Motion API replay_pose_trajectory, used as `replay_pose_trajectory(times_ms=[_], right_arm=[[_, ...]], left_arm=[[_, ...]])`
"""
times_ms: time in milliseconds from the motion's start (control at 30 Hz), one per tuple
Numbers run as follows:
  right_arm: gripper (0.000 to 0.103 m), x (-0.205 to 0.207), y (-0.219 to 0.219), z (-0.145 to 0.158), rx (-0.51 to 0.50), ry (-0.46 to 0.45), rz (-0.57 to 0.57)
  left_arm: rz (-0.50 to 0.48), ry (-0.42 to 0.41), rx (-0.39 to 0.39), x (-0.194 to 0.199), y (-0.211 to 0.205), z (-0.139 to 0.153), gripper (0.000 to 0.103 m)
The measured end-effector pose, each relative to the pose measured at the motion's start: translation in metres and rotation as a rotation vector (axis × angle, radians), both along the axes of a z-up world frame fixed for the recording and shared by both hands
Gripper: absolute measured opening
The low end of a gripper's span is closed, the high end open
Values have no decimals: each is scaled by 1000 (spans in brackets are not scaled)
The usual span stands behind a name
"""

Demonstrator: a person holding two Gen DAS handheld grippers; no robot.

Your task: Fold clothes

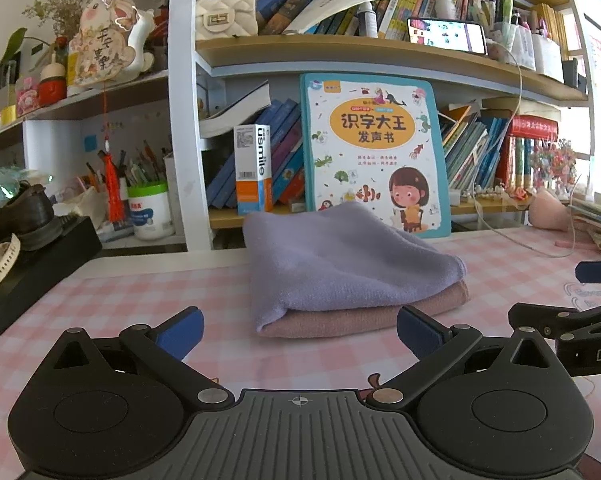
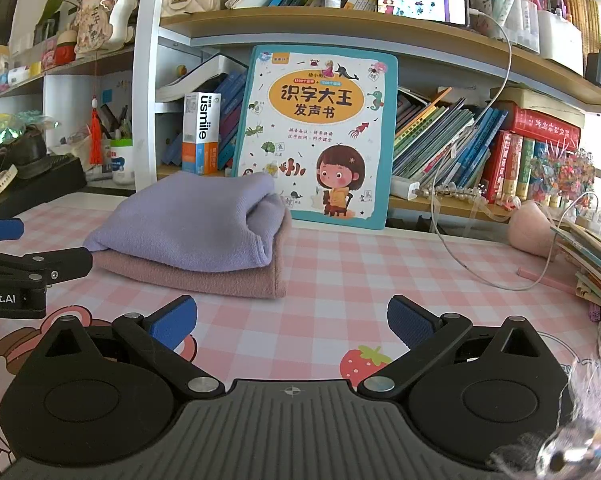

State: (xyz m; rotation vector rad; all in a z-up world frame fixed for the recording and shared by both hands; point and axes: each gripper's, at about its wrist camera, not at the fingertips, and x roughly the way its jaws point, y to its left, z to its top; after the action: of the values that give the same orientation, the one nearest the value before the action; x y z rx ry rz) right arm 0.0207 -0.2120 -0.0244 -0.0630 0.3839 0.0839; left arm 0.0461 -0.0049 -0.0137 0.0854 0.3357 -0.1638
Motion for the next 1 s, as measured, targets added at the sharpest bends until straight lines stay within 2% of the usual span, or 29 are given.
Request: replay_pose_trajectory(times_ms=[1000], right_arm=[[102,3,-1,-1,5,20,8]], left_arm=[[-2,8,-22,1,3,-1,103]])
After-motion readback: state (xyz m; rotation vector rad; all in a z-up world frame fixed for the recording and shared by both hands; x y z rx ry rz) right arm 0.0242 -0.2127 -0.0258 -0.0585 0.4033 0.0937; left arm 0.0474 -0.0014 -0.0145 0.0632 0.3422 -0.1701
